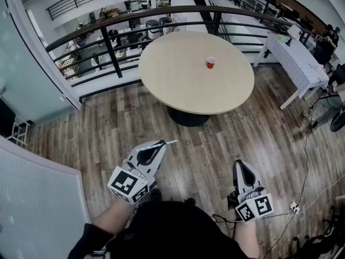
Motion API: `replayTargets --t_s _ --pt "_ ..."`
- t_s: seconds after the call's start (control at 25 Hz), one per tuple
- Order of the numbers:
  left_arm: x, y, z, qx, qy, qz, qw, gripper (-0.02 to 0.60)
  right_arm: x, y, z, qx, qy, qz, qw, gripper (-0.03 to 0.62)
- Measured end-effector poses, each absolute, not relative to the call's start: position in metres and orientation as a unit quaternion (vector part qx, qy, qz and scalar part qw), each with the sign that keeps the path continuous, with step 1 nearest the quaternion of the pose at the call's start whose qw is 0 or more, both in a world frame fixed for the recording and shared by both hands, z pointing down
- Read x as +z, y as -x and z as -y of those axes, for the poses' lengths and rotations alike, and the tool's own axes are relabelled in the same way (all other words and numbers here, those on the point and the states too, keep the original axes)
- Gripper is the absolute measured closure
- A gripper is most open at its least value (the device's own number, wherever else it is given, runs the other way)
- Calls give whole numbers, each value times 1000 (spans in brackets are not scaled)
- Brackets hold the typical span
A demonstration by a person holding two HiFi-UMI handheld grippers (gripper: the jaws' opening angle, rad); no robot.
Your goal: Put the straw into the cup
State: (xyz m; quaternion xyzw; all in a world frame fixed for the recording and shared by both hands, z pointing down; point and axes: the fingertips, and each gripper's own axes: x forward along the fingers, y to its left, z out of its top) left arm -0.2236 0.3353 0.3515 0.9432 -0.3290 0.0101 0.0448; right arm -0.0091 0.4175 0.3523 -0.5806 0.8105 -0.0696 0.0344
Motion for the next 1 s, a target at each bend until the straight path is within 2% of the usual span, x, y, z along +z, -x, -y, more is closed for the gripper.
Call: replayTargets --t_s 1.0 --pt "361 158 -383 28 -941 334 40 554 370 -53 -472 -102 571 -811 74 571"
